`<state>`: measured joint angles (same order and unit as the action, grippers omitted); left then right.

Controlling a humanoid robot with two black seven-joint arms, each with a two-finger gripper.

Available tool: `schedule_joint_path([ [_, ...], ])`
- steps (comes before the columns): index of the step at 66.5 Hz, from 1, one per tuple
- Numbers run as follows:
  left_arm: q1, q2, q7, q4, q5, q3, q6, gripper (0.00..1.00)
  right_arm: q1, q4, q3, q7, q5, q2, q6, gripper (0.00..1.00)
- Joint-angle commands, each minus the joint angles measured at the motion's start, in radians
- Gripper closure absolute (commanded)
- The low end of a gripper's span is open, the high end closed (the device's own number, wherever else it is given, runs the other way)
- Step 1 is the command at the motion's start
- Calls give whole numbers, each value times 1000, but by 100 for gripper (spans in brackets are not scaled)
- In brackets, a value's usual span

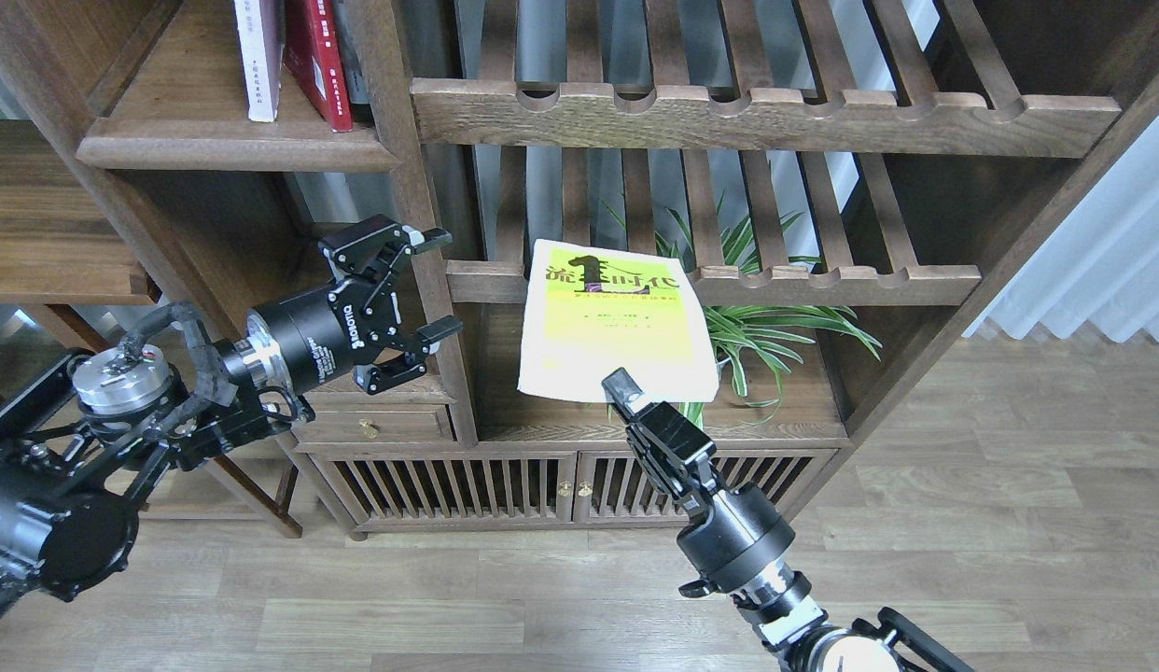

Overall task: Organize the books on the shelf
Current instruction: 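Grasp the yellow book's edge with the left gripper, release the right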

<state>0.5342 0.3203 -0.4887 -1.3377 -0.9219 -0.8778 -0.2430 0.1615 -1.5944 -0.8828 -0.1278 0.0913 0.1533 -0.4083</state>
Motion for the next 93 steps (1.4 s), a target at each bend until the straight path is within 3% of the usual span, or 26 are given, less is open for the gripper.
schedule_joint_path([
  [1,0,-24,0,9,2,6,1,2,15,-1,1,7,-18,-12,-3,91],
  [61,-5,-56,0,46,129,125,14,2,92,-2,84,16,-104,-35,-17,91],
  [77,-56,-61,0,80,146,132,186,17,93,-2,96,16,-107,-35,-18,91],
  [84,-57,-61,0,84,144,129,194,24,93,-2,97,16,-110,-35,-18,91],
  [93,-60,-66,0,89,130,125,195,43,99,-2,97,20,-111,-35,-18,91],
])
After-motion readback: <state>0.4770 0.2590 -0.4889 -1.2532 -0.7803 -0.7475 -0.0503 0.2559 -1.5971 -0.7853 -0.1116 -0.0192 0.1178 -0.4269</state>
